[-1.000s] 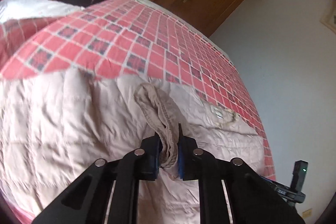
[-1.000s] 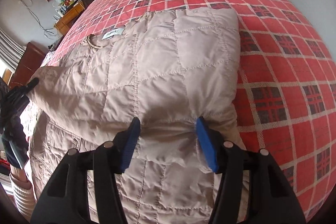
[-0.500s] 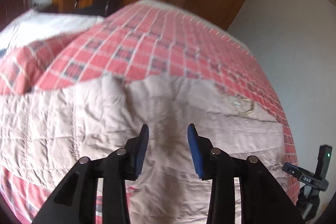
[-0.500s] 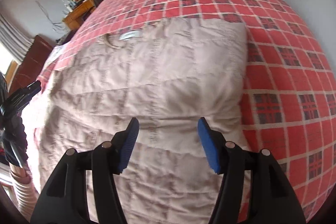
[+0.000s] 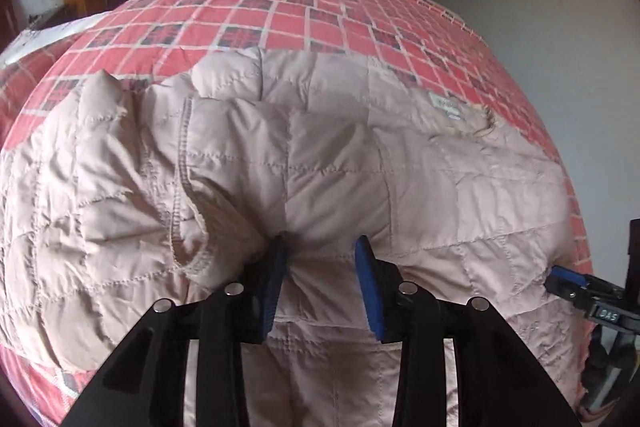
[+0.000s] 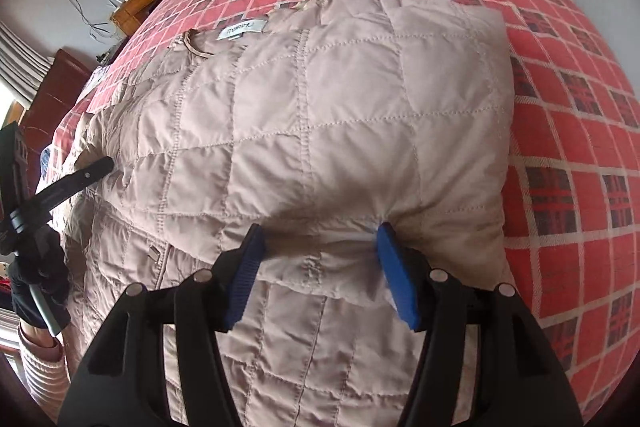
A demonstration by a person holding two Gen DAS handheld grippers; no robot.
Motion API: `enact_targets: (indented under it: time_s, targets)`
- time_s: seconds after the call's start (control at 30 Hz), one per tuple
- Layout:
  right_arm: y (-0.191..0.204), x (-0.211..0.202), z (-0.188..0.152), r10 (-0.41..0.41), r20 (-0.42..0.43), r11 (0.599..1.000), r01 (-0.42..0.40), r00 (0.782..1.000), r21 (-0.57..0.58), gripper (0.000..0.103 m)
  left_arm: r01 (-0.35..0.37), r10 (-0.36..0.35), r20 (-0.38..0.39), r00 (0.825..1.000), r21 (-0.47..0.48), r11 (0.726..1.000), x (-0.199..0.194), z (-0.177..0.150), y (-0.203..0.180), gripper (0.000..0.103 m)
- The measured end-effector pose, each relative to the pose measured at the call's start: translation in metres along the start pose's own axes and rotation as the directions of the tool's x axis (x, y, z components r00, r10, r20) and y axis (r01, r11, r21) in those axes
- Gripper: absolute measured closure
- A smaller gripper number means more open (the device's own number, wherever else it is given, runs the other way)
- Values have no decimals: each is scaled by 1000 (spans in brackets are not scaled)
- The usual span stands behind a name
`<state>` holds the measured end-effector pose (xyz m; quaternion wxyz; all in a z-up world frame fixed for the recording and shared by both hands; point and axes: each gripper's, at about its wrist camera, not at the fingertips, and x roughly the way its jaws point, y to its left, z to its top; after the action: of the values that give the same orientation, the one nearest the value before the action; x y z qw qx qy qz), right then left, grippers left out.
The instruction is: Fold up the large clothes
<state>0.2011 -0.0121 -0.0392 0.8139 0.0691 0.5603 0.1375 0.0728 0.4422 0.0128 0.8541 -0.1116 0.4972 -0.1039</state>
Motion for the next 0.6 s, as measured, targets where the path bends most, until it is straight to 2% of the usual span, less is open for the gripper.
enact_targets:
  time_s: [0.07, 0.13, 0.17, 0.23, 0.37, 0.43, 0.5, 0.6]
  targets:
    - [1, -12, -3, 16, 20, 1000, -16, 1000, -3, 45, 31, -31, 27, 999, -14, 999, -21, -3, 4, 65]
    - [5, -26, -10, 45, 45, 999, -44, 998, -17, 41, 64, -63, 75, 995, -17, 998, -48, -8, 14, 53]
    - [6, -31, -14, 52, 52, 998, -51, 997, -25, 40, 63, -61, 101, 993, -20, 998, -63, -12, 21, 52]
    - [11, -41, -22, 56, 54, 998, -54, 997, -45, 38, 46, -40, 146, 989, -40, 998, -91, -21, 45, 48]
    - [23, -42, -37, 65, 20, 994, -63, 998, -89, 38, -61, 89, 171, 981, -165, 984, -134, -49, 113, 46]
    - [33, -39, -44, 87, -2, 990, -87, 996, -114, 38, -131, 178, 180, 967, -245, 961, -151, -66, 151, 46]
    - [38, -38, -50, 103, -15, 986, -105, 995, -131, 38, -198, 261, 167, 951, -322, 926, -165, -82, 185, 46]
    - [49, -33, -60, 130, -45, 978, -135, 991, -156, 38, -221, 309, 139, 941, -439, 871, -178, -103, 235, 46]
